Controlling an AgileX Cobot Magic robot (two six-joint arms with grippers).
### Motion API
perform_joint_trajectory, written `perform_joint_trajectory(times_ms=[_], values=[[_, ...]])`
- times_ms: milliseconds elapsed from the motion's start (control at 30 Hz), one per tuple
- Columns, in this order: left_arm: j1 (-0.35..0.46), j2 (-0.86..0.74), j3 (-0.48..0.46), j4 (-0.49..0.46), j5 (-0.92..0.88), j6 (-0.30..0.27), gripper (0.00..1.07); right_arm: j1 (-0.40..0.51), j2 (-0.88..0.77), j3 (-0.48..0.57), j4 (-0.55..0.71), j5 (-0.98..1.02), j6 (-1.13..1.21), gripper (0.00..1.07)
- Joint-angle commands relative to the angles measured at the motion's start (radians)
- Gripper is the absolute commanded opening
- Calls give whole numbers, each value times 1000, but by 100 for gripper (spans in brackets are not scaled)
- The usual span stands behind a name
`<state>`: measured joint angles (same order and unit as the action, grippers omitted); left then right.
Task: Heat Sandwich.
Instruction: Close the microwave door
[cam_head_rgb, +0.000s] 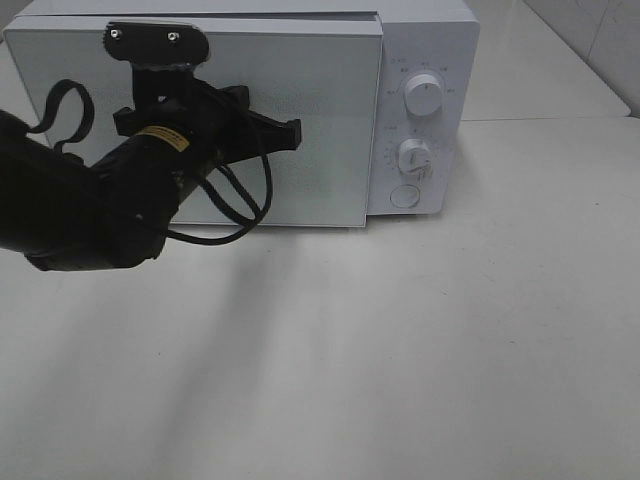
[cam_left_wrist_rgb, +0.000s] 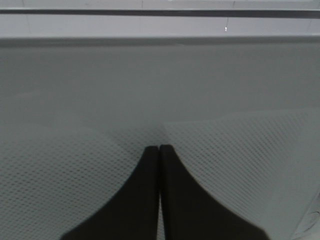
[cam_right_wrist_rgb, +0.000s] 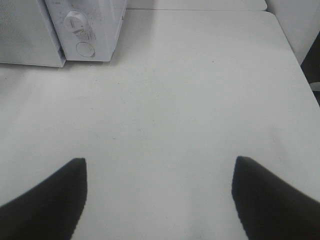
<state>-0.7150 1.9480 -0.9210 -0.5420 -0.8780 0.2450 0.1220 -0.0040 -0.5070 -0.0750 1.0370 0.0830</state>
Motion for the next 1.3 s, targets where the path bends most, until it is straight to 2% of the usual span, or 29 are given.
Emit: perform_joint_trajectory(times_ms=[33,200,567,1300], values=[[-4,23,-55,-41,16,19,0,-5,-27,1,-1,-1,-3,76],[-4,52,-116,-55,17,64,0,-5,-27,1,-1,-1,-3,76],[3,101,-211,-127,62,124,0,-5,-27,1,-1,-1,-3,76],[4,108,-224,-141,65,125,0,-5,-27,1,-1,-1,-3,76]])
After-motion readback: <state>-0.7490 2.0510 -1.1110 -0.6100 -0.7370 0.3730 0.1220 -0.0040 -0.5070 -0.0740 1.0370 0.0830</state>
